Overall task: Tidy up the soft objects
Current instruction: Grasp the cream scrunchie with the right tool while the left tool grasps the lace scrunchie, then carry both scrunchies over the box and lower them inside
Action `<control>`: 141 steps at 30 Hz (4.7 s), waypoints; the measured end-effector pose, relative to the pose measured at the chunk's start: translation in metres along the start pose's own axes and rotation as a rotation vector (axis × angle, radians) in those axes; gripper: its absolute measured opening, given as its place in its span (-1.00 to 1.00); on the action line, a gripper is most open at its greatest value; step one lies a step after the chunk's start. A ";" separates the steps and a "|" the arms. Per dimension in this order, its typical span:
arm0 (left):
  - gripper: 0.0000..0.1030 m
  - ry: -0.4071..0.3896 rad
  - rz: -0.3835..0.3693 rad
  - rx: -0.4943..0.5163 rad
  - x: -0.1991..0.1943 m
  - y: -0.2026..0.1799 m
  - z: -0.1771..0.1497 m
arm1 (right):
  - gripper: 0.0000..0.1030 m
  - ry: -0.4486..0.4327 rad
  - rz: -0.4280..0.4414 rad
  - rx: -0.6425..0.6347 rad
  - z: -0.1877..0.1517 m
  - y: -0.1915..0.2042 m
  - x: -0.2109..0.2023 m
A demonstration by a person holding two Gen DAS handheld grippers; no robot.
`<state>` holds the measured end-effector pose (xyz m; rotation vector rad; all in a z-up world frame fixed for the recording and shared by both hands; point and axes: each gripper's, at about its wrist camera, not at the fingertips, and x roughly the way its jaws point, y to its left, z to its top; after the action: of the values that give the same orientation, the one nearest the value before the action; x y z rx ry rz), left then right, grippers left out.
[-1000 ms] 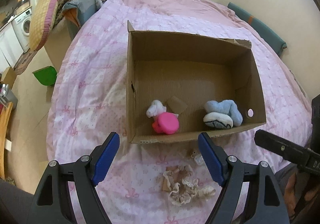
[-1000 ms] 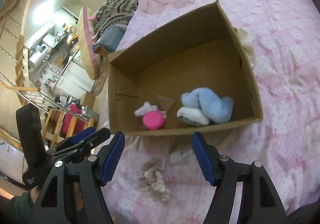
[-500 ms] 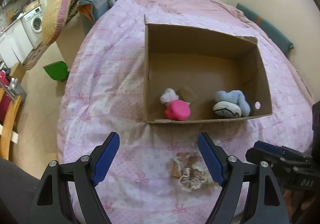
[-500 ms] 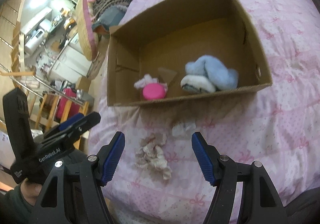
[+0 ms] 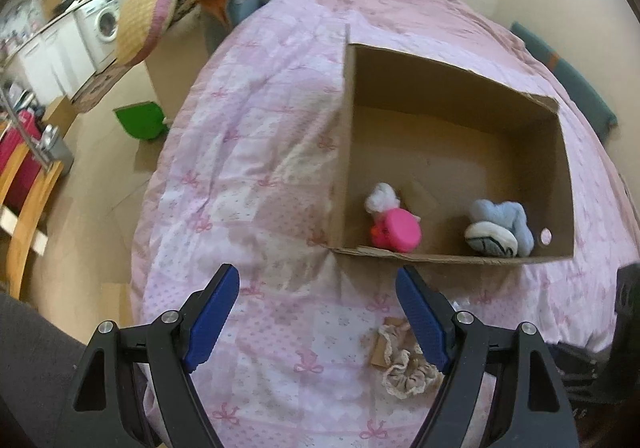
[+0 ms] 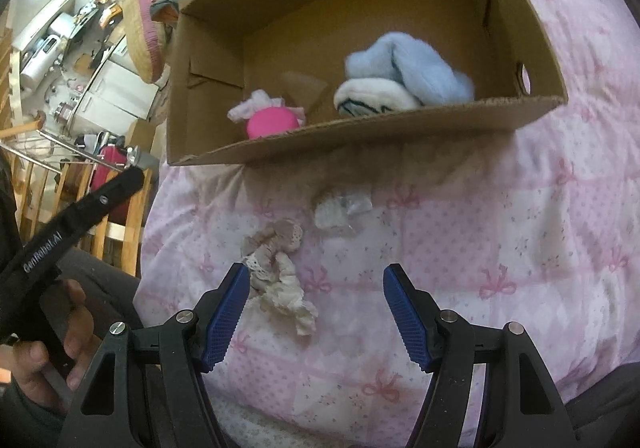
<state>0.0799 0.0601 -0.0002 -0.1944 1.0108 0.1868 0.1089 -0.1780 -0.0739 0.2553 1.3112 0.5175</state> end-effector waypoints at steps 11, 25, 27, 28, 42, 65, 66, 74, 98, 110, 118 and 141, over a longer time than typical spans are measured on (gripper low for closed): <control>0.53 0.028 -0.012 -0.033 0.005 0.006 0.001 | 0.11 0.194 -0.087 -0.226 -0.015 0.042 0.064; 0.53 0.078 -0.011 -0.020 0.013 0.003 -0.004 | -0.72 0.117 -0.071 -0.327 -0.020 0.053 0.019; 0.52 0.101 -0.017 -0.018 0.017 0.002 -0.005 | -0.72 0.099 -0.075 -0.324 -0.020 0.050 0.001; 0.52 0.112 -0.023 -0.014 0.019 0.000 -0.006 | -0.72 0.080 -0.082 -0.327 -0.019 0.049 -0.009; -0.02 0.371 -0.167 0.246 0.064 -0.068 -0.059 | -0.72 -0.125 -0.083 -0.116 0.003 0.003 -0.041; -0.89 0.159 -0.201 0.242 0.012 -0.063 -0.039 | -0.72 -0.106 -0.090 -0.116 -0.001 0.002 -0.034; -0.89 0.155 -0.198 0.245 0.012 -0.063 -0.039 | -0.72 -0.106 -0.093 -0.117 -0.001 0.003 -0.034; -0.89 0.110 -0.178 0.256 0.004 -0.063 -0.036 | -0.72 -0.103 -0.110 -0.123 0.000 0.004 -0.032; -0.89 -0.246 -0.129 0.254 -0.083 -0.058 0.061 | -0.71 -0.372 0.056 -0.215 0.043 0.039 -0.118; -0.89 -0.201 -0.105 0.237 -0.011 -0.072 0.078 | -0.71 -0.433 0.081 -0.185 0.081 0.019 -0.090; -0.89 -0.196 -0.090 0.271 0.017 -0.078 0.060 | -0.71 -0.387 0.006 -0.196 0.077 0.015 -0.065; -0.89 -0.247 -0.090 0.247 0.022 -0.073 0.061 | -0.71 -0.373 -0.220 -0.101 0.093 -0.012 -0.043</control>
<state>0.1597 0.0057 0.0178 0.0092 0.7697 0.0016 0.1941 -0.2000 -0.0192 0.1142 0.9332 0.3287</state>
